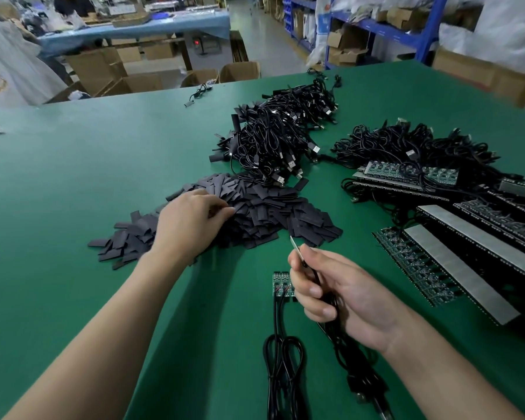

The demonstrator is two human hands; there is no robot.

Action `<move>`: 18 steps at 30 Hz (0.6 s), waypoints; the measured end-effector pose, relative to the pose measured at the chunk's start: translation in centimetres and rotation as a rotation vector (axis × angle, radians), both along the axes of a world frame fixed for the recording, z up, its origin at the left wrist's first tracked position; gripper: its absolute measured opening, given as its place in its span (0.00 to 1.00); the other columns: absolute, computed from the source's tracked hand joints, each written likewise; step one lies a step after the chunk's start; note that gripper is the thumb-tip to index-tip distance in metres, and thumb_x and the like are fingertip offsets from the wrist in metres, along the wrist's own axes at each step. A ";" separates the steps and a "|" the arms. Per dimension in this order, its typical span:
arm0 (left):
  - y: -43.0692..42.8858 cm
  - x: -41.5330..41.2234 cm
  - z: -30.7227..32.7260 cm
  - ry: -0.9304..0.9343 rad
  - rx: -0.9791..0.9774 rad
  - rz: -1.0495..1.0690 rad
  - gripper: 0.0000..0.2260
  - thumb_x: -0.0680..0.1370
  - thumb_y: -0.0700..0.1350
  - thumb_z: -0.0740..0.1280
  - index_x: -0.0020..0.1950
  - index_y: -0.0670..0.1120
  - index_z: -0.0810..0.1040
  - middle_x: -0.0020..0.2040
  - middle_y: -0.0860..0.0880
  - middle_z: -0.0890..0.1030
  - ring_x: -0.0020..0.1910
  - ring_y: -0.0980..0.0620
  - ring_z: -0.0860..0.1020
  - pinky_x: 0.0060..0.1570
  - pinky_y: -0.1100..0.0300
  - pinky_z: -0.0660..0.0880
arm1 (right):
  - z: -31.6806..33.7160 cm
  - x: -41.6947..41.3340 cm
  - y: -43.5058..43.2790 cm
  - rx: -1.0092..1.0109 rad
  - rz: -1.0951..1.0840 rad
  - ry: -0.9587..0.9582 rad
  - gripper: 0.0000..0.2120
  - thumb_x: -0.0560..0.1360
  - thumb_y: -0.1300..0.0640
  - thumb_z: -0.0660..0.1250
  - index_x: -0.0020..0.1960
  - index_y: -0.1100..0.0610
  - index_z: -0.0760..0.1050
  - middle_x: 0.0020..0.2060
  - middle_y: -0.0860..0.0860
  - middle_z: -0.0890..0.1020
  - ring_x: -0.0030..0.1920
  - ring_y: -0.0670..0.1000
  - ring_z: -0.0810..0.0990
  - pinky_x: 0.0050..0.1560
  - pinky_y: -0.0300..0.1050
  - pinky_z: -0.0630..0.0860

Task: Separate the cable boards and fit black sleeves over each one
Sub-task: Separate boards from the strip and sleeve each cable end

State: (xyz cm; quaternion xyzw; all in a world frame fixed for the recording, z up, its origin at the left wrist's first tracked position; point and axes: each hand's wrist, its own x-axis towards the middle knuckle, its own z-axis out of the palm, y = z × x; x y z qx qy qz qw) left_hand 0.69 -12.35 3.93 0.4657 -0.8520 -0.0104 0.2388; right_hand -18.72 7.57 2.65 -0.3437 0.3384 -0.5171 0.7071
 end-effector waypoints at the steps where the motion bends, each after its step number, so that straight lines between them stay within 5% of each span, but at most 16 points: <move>1: 0.2 -0.6 -0.4 -0.004 0.010 0.036 0.12 0.79 0.60 0.69 0.52 0.54 0.86 0.48 0.53 0.83 0.49 0.48 0.80 0.43 0.55 0.77 | -0.1 0.0 0.0 0.001 -0.001 0.001 0.13 0.82 0.45 0.65 0.49 0.55 0.76 0.32 0.49 0.69 0.25 0.46 0.65 0.28 0.37 0.67; 10: -0.5 -1.7 -1.4 0.115 0.229 0.167 0.07 0.75 0.53 0.76 0.50 0.53 0.87 0.44 0.54 0.84 0.49 0.50 0.82 0.49 0.54 0.79 | -0.3 0.1 0.0 -0.002 -0.013 0.004 0.11 0.81 0.47 0.69 0.49 0.55 0.75 0.33 0.50 0.70 0.27 0.46 0.66 0.29 0.38 0.66; 14: 0.8 -1.1 -0.6 0.274 0.289 0.085 0.07 0.74 0.49 0.78 0.50 0.51 0.86 0.43 0.55 0.84 0.43 0.56 0.81 0.49 0.56 0.80 | -0.3 0.0 0.0 -0.008 -0.035 -0.006 0.12 0.80 0.47 0.68 0.49 0.56 0.74 0.32 0.50 0.70 0.26 0.46 0.66 0.28 0.38 0.66; 18: 5.4 -0.1 0.4 0.402 0.239 -0.175 0.08 0.72 0.47 0.80 0.49 0.51 0.86 0.45 0.58 0.84 0.44 0.61 0.81 0.47 0.70 0.75 | -0.1 0.2 -0.1 -0.022 -0.106 0.016 0.14 0.79 0.44 0.68 0.48 0.55 0.75 0.32 0.50 0.69 0.25 0.46 0.65 0.27 0.38 0.63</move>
